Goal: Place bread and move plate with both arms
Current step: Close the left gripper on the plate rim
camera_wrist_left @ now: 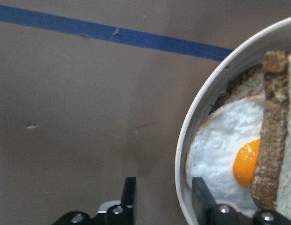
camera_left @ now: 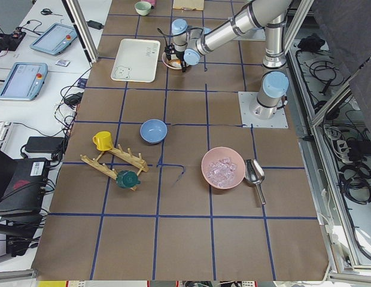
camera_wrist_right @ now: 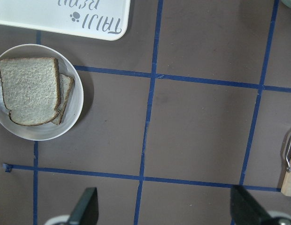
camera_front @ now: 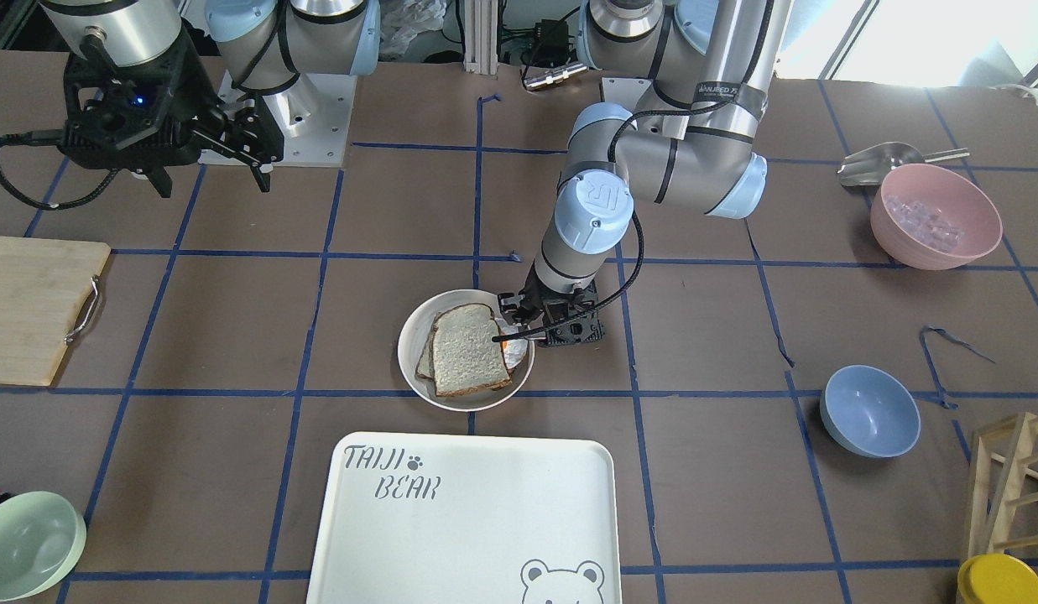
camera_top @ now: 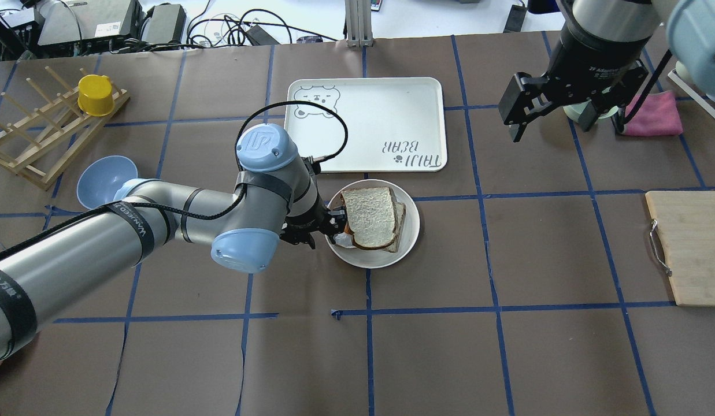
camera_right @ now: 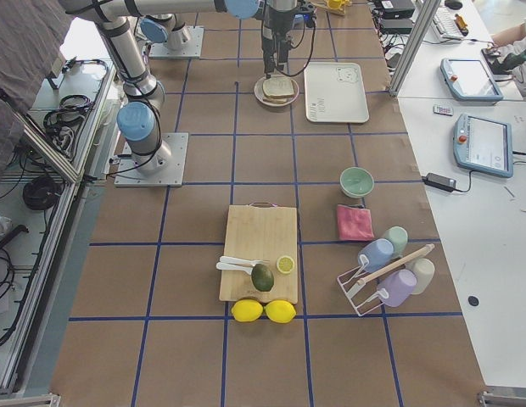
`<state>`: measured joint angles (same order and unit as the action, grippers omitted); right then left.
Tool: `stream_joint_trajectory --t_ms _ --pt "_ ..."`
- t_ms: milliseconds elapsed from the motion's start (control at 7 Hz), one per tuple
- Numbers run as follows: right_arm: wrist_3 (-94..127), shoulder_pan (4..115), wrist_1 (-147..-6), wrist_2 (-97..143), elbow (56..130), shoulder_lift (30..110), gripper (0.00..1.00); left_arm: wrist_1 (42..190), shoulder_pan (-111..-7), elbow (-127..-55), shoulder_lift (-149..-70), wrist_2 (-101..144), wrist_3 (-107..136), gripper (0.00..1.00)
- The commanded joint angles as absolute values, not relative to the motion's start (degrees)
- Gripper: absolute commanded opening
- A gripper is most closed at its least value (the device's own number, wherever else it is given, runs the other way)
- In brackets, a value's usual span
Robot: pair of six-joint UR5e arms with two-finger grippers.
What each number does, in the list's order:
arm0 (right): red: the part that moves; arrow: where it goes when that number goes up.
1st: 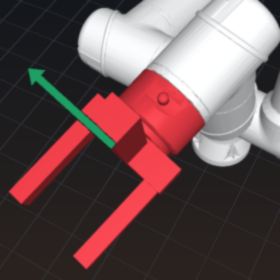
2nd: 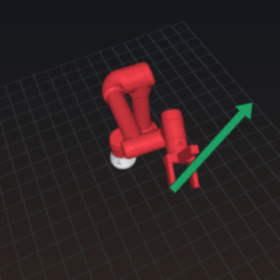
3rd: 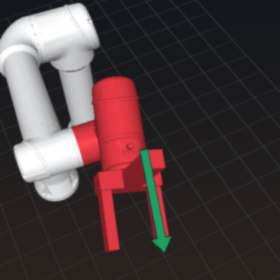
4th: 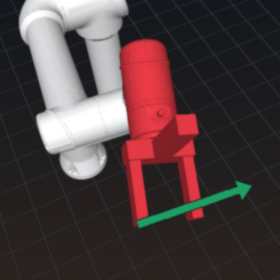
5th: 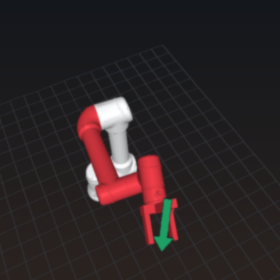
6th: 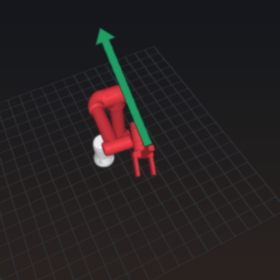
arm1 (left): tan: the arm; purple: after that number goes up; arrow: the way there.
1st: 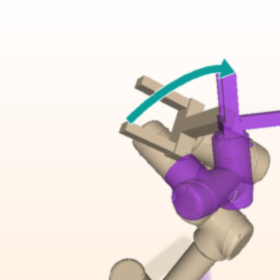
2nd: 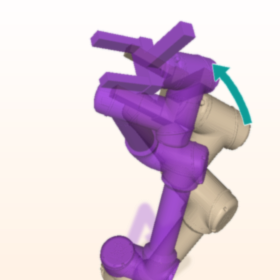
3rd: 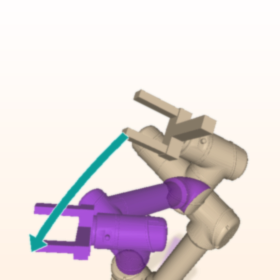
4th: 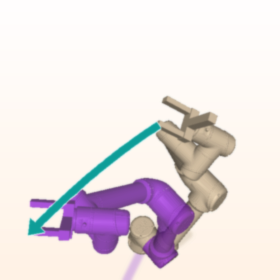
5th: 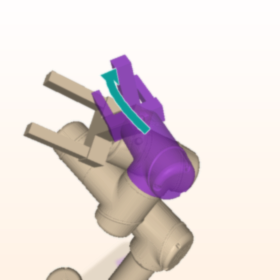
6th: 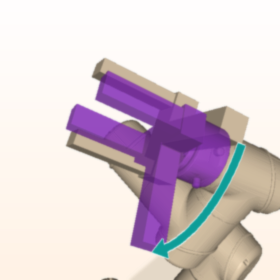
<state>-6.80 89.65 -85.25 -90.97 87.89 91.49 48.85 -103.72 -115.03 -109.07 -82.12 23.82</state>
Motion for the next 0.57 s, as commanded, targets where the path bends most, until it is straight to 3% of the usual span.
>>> stream_joint_trajectory --t_ms 0,143,429 --pt "-6.8 89.6 -85.3 -90.9 87.9 91.5 1.0 48.8 -103.6 -115.0 -109.3 -81.9 23.4 0.23" --pt "-6.9 89.6 -85.3 -91.1 87.9 91.5 1.0 48.6 -103.5 -114.9 -109.4 -81.9 23.2 0.04" --pt "-6.8 89.6 -85.3 -91.1 87.9 91.5 1.0 48.4 -103.2 -114.6 -109.8 -81.8 22.8 0.0"
